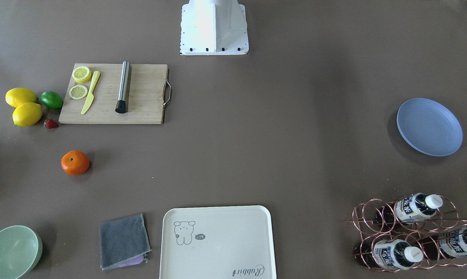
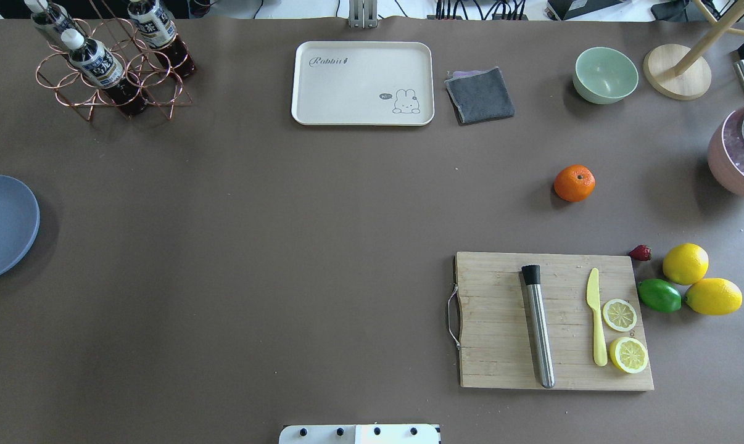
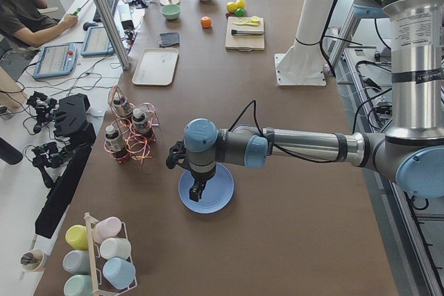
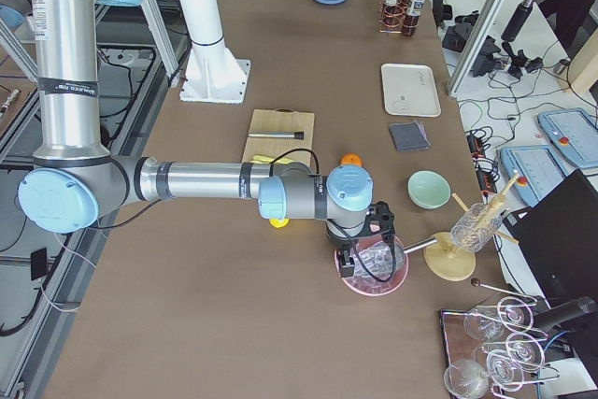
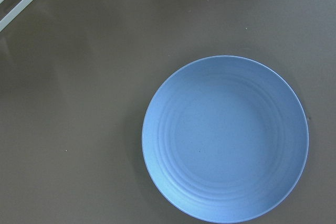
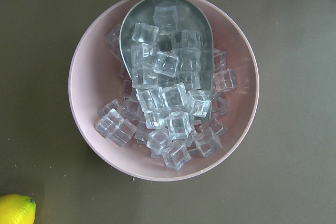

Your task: Pick orange to plate

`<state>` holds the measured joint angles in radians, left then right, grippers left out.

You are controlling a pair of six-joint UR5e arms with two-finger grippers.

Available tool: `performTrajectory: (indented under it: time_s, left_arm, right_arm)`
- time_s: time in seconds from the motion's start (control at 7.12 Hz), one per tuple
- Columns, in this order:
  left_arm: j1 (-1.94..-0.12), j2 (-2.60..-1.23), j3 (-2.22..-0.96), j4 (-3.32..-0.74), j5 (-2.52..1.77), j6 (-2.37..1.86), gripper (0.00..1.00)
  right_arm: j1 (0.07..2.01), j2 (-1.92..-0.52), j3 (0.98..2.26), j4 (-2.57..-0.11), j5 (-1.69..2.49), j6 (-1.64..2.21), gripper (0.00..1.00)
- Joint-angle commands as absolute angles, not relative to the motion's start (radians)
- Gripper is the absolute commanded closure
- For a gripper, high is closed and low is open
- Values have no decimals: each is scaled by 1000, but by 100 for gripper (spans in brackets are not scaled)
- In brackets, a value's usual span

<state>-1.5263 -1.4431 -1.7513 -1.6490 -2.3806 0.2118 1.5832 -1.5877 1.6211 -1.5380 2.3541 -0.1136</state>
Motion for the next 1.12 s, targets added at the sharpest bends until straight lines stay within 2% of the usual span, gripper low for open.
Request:
performTrajectory:
  time_s: [0.0, 0.98]
  left_arm:
    - [-1526, -1442, -1752, -1651, -2381, 212, 2]
    - [-1525, -1433, -1755, -1649, -2379, 218, 2]
  right_arm:
    - [1583, -1588, 1620, -1537, 2356, -110, 0]
    - [1577, -1585, 1625, -1539, 2350, -106, 0]
